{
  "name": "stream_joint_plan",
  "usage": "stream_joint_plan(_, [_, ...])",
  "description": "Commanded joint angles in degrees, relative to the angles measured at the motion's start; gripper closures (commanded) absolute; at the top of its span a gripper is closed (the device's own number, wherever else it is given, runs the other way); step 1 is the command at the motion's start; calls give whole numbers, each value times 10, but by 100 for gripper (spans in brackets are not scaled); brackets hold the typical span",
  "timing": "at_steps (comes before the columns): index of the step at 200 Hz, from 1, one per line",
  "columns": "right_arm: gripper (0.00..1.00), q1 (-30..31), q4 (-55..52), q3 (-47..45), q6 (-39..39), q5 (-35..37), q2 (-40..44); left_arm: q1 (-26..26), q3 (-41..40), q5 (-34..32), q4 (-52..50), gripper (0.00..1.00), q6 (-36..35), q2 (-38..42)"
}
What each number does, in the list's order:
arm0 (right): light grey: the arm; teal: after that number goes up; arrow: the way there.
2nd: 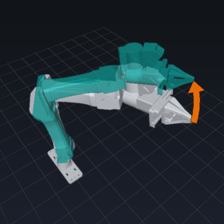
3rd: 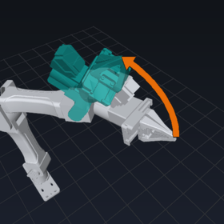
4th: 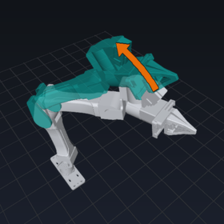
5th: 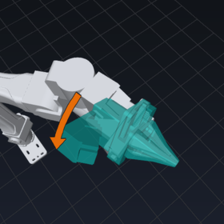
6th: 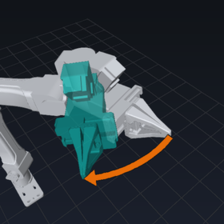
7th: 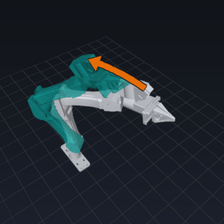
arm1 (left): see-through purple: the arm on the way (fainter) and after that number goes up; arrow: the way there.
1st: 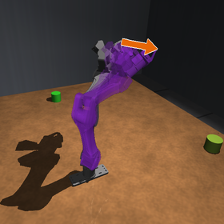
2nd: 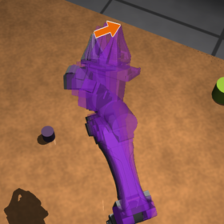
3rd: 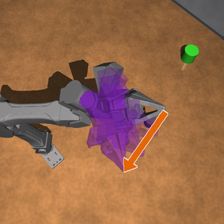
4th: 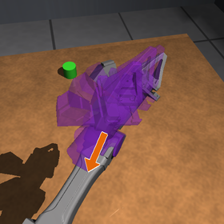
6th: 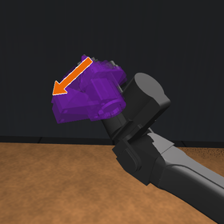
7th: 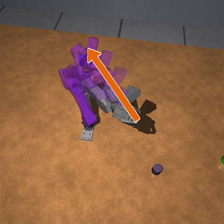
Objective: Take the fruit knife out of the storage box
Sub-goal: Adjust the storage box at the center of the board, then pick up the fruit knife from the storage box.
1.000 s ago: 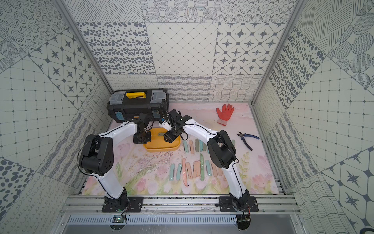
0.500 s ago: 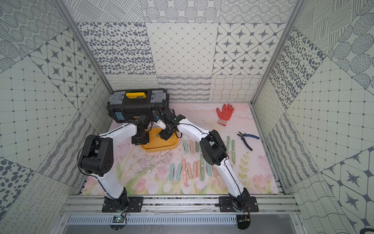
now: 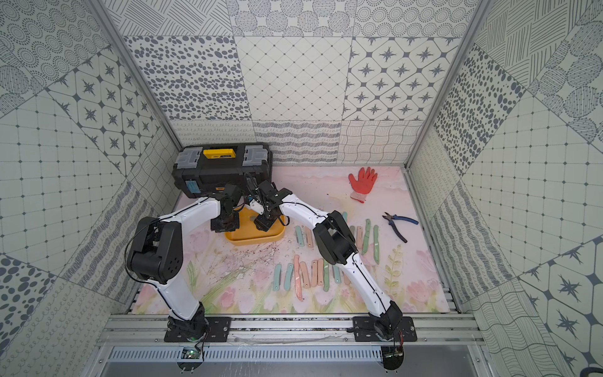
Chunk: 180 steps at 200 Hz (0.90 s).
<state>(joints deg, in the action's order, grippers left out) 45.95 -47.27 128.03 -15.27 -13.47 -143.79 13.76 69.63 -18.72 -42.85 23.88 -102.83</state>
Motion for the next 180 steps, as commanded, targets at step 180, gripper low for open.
stream_joint_plan(180, [27, 5, 54, 41, 7, -5, -23, -3, 2, -23, -17, 70, 13, -5])
